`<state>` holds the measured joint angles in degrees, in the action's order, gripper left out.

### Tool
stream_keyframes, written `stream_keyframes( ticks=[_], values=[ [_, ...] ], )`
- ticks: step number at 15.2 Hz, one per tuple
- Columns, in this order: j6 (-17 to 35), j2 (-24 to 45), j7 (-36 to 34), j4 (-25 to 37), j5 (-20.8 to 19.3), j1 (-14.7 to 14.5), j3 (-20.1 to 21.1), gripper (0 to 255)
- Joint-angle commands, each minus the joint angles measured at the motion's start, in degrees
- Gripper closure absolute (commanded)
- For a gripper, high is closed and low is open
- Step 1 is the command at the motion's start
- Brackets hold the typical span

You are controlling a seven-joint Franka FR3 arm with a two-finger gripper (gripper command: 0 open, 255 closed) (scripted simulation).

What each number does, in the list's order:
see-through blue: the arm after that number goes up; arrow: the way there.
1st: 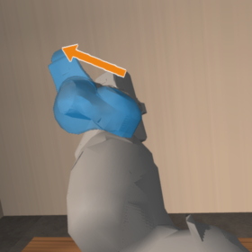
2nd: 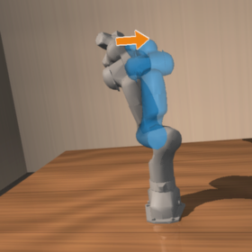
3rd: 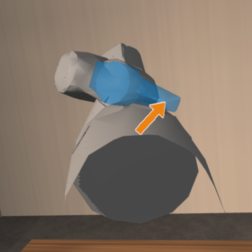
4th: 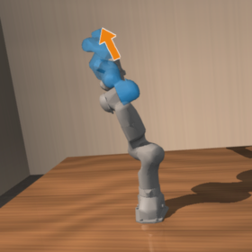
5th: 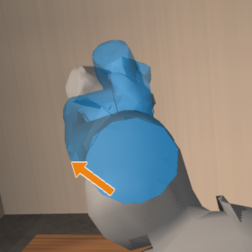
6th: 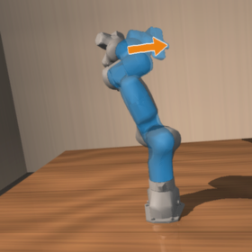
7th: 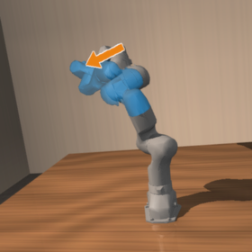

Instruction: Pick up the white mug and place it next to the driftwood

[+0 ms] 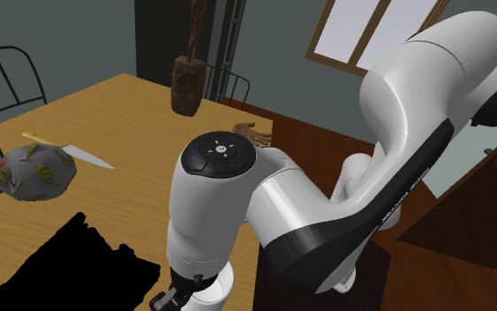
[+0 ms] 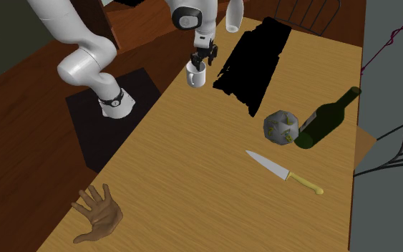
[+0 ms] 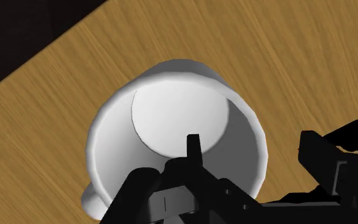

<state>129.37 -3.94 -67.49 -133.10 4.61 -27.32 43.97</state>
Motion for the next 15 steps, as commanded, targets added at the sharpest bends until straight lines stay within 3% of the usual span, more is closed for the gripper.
stream_keyframes(
  ticks=[1,4,8,15],
  values=[
    [0.0,0.0,0.0,0.0,0.0,0.0,0.0,0],
    [0.0,0.0,0.0,0.0,0.0,0.0,0.0,0],
    [-7.8,-4.9,2.7,3.9,3.4,-0.2,-1.2,0],
    [-7.8,-4.9,2.7,3.9,3.4,-0.2,-1.3,0]
  ],
)
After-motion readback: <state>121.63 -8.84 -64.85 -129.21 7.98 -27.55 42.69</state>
